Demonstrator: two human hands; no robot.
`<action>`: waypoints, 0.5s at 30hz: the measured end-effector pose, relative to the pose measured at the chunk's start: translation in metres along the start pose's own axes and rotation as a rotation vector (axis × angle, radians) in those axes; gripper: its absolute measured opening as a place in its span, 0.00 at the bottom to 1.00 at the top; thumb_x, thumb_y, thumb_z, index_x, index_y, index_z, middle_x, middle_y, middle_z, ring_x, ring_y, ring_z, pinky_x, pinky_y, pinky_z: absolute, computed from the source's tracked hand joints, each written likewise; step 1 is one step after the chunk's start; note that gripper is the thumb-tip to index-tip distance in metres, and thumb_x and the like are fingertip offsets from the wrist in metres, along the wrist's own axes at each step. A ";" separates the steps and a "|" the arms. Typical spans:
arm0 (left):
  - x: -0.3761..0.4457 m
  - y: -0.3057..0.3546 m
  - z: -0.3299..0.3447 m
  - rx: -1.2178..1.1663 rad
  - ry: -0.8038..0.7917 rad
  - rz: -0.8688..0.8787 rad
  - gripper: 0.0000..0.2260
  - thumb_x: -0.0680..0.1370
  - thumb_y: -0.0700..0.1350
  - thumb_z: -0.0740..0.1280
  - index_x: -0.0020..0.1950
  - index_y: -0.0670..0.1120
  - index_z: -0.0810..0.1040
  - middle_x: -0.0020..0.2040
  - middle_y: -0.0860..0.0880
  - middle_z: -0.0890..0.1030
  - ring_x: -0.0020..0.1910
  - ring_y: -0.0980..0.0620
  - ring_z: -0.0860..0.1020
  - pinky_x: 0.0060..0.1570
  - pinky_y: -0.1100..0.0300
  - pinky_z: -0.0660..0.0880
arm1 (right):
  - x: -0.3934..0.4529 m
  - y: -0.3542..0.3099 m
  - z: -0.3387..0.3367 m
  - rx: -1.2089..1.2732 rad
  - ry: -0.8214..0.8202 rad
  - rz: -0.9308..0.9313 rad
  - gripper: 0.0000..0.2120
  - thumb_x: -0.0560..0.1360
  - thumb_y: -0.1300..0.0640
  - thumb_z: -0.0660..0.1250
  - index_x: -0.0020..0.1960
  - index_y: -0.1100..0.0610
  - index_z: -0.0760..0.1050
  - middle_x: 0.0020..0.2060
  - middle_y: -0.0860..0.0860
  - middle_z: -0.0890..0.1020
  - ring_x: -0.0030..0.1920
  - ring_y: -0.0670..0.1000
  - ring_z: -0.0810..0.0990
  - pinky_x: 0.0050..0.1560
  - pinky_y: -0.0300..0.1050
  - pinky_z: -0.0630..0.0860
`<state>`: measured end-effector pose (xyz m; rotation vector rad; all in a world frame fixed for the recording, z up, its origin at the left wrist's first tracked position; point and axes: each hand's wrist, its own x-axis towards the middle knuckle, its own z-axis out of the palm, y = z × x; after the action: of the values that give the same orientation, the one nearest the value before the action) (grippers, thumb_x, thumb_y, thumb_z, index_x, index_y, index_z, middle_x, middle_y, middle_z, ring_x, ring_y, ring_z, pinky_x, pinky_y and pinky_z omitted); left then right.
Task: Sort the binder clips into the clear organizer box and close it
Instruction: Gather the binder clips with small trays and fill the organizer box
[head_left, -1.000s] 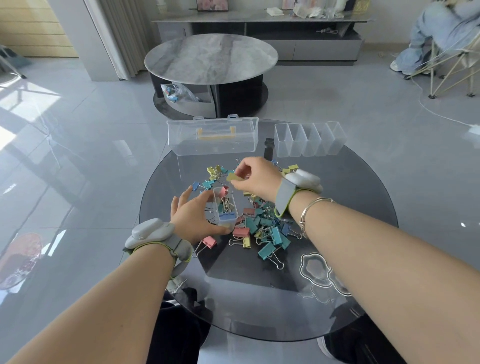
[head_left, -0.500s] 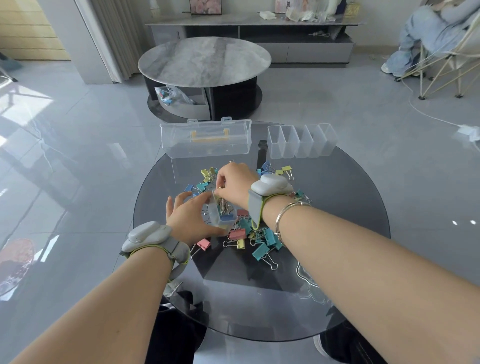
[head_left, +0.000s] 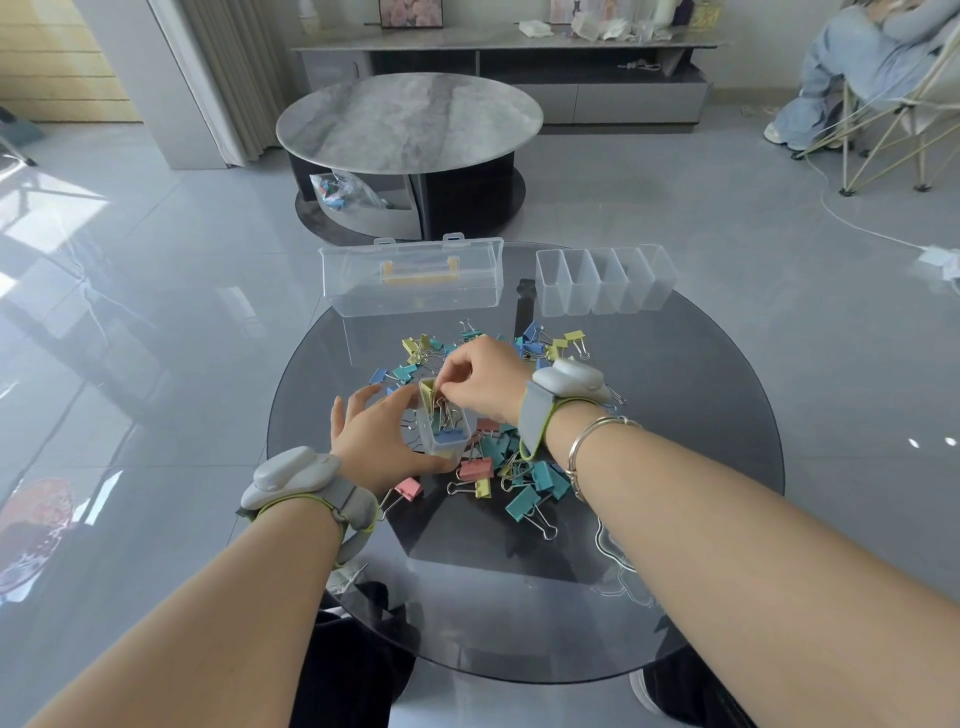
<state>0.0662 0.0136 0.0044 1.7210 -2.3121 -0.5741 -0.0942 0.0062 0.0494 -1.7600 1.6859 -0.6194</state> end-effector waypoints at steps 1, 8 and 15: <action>0.000 0.000 0.000 -0.005 0.002 -0.001 0.36 0.64 0.67 0.72 0.68 0.59 0.65 0.65 0.59 0.72 0.74 0.47 0.53 0.72 0.43 0.42 | -0.001 0.001 0.000 0.062 0.044 0.013 0.08 0.70 0.64 0.65 0.40 0.57 0.83 0.33 0.46 0.80 0.36 0.44 0.77 0.39 0.38 0.73; 0.000 0.003 0.000 -0.017 -0.015 -0.008 0.35 0.66 0.66 0.72 0.69 0.58 0.65 0.68 0.58 0.70 0.75 0.47 0.52 0.72 0.42 0.40 | -0.006 0.009 0.002 0.011 0.066 -0.021 0.13 0.70 0.63 0.63 0.41 0.49 0.84 0.39 0.44 0.77 0.42 0.46 0.76 0.46 0.43 0.74; -0.001 0.004 -0.001 -0.018 -0.020 -0.013 0.34 0.66 0.65 0.72 0.69 0.58 0.65 0.69 0.57 0.70 0.75 0.47 0.52 0.72 0.41 0.40 | -0.005 0.009 0.003 0.104 0.059 -0.023 0.13 0.71 0.61 0.63 0.42 0.47 0.84 0.39 0.43 0.74 0.36 0.42 0.69 0.43 0.44 0.69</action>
<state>0.0637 0.0156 0.0067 1.7313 -2.3041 -0.6153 -0.0987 0.0119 0.0418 -1.7045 1.6443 -0.7624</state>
